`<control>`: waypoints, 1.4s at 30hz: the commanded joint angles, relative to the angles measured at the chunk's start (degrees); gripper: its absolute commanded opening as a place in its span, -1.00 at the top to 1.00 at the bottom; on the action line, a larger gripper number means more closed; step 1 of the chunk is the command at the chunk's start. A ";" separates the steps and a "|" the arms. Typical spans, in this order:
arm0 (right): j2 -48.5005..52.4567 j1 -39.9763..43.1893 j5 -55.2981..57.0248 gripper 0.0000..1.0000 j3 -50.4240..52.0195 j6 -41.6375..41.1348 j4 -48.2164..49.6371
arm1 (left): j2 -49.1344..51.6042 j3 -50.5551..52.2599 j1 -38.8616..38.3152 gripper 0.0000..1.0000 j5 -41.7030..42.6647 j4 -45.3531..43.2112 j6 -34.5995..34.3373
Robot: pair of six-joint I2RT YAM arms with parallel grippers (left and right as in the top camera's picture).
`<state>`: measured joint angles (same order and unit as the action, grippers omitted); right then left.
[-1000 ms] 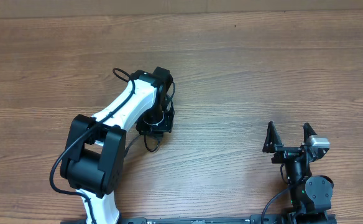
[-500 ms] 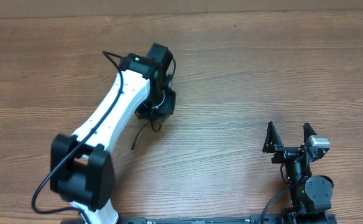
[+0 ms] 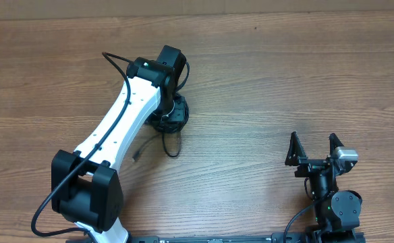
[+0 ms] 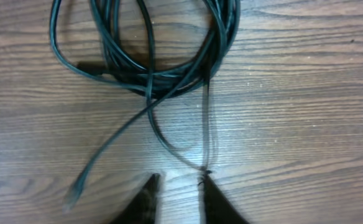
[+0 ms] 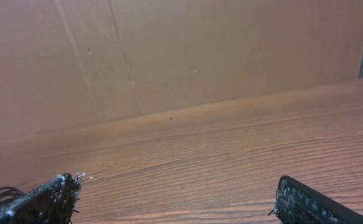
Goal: Untangle cables
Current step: 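Lower the left gripper and grasp a loop of the black cable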
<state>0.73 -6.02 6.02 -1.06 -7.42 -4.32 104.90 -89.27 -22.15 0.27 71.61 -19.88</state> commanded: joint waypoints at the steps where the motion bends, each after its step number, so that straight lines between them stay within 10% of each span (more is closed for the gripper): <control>1: -0.44 0.20 0.35 -1.00 0.59 0.42 0.20 | -0.66 0.42 -0.37 0.14 -2.05 -0.33 -0.94; 5: -0.44 0.20 0.37 -1.00 0.59 0.42 0.20 | -0.63 0.44 -0.39 -0.10 -2.19 -2.45 -0.94; 26: -0.44 0.15 -4.87 -1.00 0.59 -10.21 0.98 | 7.26 4.90 -3.04 0.16 5.07 -26.84 -9.57; 42: -0.35 0.15 -4.92 -1.00 0.59 -10.21 -0.48 | 15.96 4.87 -3.50 0.31 0.13 -28.59 -12.87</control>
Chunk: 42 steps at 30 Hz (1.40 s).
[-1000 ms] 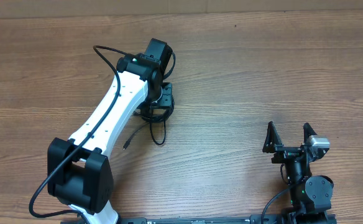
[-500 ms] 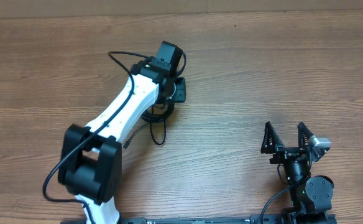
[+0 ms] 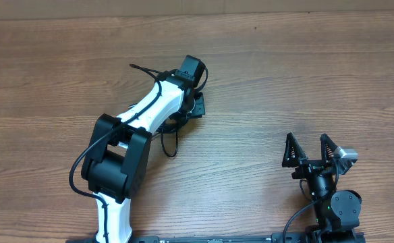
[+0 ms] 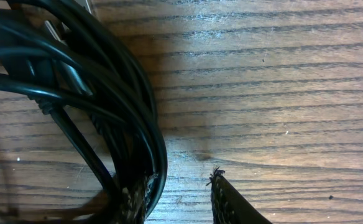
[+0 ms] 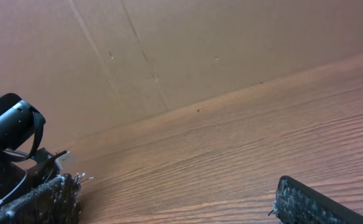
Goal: Untangle cables
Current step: 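Lower the left gripper and grasp a loop of the black cable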
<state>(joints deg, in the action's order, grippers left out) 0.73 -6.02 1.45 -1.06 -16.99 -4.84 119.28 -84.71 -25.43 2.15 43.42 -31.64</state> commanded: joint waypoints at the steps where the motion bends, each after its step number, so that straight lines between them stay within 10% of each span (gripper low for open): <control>1: -0.35 0.15 -0.35 -1.00 0.59 -0.61 0.04 | 1.57 0.20 -0.20 0.31 -1.75 -0.46 -1.11; 28: -0.35 0.15 -0.33 -1.00 0.59 -0.61 0.04 | 2.25 3.06 -1.60 0.11 -10.60 0.17 2.01; 30: -0.35 0.15 -0.33 -1.00 0.59 -0.61 0.04 | 2.32 4.98 -1.60 0.21 -10.69 -1.07 1.86; 33: -0.35 0.15 -0.35 -1.00 0.59 -0.61 0.04 | 2.32 6.36 -1.60 0.92 -9.05 -1.33 1.92; 42: -0.35 0.15 -6.05 -1.00 0.57 -0.81 6.51 | -3.23 -3.93 -0.57 0.92 -2.97 9.55 8.74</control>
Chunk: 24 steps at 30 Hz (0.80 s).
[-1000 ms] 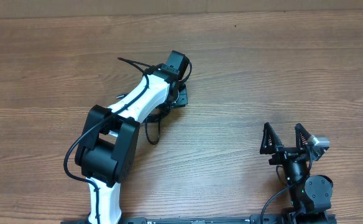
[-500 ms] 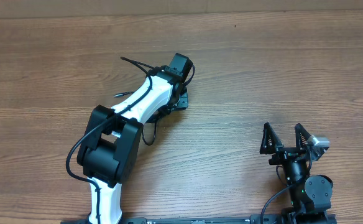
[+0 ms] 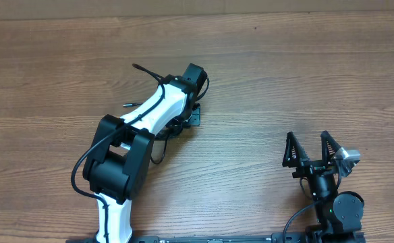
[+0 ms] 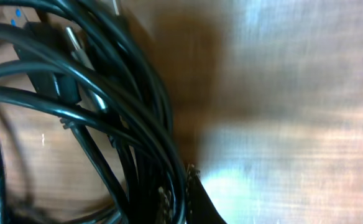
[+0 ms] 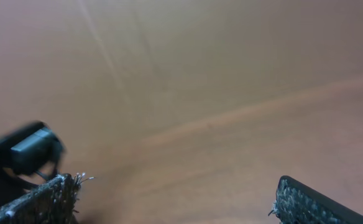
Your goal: Untangle cables
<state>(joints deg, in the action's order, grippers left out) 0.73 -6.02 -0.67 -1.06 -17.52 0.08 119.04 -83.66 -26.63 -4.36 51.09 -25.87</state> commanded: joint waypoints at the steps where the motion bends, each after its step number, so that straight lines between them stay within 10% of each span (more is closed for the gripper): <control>1: -0.35 0.15 -4.98 -1.00 0.57 -0.28 1.66 | -4.55 -6.67 0.81 0.91 4.07 3.19 2.97; 14: 0.20 0.15 -15.82 -1.00 -6.23 -2.23 -6.84 | -20.37 -10.58 2.25 0.92 17.66 9.20 17.99; 24: 15.52 0.15 -18.91 -1.00 -27.23 -2.19 -22.69 | -23.15 -10.62 11.32 0.92 58.21 9.14 30.69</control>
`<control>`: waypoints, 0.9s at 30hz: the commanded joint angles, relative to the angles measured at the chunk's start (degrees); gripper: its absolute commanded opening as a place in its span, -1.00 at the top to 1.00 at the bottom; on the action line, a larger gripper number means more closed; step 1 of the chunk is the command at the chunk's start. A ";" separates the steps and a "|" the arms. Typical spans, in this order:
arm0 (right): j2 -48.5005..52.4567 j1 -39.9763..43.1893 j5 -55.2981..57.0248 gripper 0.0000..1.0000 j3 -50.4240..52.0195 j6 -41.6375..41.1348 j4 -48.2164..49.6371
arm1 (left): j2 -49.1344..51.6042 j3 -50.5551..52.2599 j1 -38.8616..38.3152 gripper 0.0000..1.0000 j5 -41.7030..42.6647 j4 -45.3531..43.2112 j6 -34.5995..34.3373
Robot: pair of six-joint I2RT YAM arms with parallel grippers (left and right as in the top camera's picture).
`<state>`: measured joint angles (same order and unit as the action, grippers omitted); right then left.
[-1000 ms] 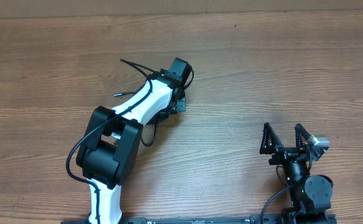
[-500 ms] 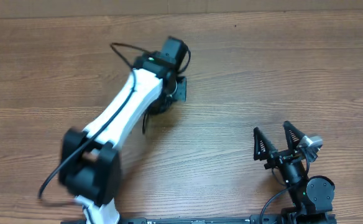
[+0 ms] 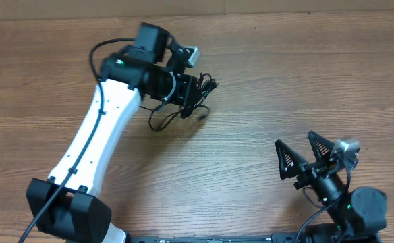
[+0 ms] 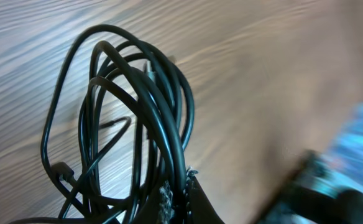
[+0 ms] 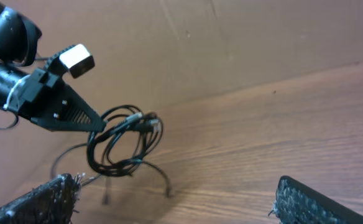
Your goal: Untangle cables
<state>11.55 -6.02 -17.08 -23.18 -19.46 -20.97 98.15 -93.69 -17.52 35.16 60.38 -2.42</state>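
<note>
A bundle of black cables (image 4: 128,106) hangs in loose loops from my left gripper (image 4: 176,188), which is shut on several strands at the coil's edge. In the overhead view the left gripper (image 3: 194,94) holds the bundle (image 3: 206,85) over the upper middle of the wooden table (image 3: 305,74), with a loose loop (image 3: 158,123) trailing below it. In the right wrist view the cable coil (image 5: 120,147) is lifted off the wood, and two ends dangle down to it. My right gripper (image 3: 294,140) stands open at the lower right, empty, well apart from the cables.
A cardboard wall (image 5: 243,43) runs along the table's far edge. The left arm (image 3: 96,148) crosses the left half of the table diagonally from its base at the front left.
My left gripper, shut on the cables down at the table, now holds the bundle lifted and turned, loops hanging free. The right gripper has shifted and turned toward the bundle, still open.
My left gripper first hovered open above the coil lying on the table. Then its fingers were down at the coil's right edge, still open. Then it was shut on several strands. Now the bundle hangs raised from it. The right gripper stayed open throughout.
</note>
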 commanded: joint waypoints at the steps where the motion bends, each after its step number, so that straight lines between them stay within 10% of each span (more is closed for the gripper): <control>1: 7.54 0.15 -3.67 -1.00 -7.58 -0.24 -3.26 | -2.25 -0.59 2.86 0.91 21.33 0.09 8.63; 12: 32.11 0.15 -41.53 -1.00 -22.23 -1.55 0.35 | -2.25 -0.59 4.48 0.92 38.23 2.82 16.63; 27: 48.59 0.15 -39.08 -0.34 -22.23 -23.21 8.13 | -2.25 -0.59 4.48 0.92 39.87 2.82 16.61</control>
<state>58.13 -6.02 -57.67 -43.94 -35.75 -14.22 98.13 -93.69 -13.23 72.27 63.24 12.47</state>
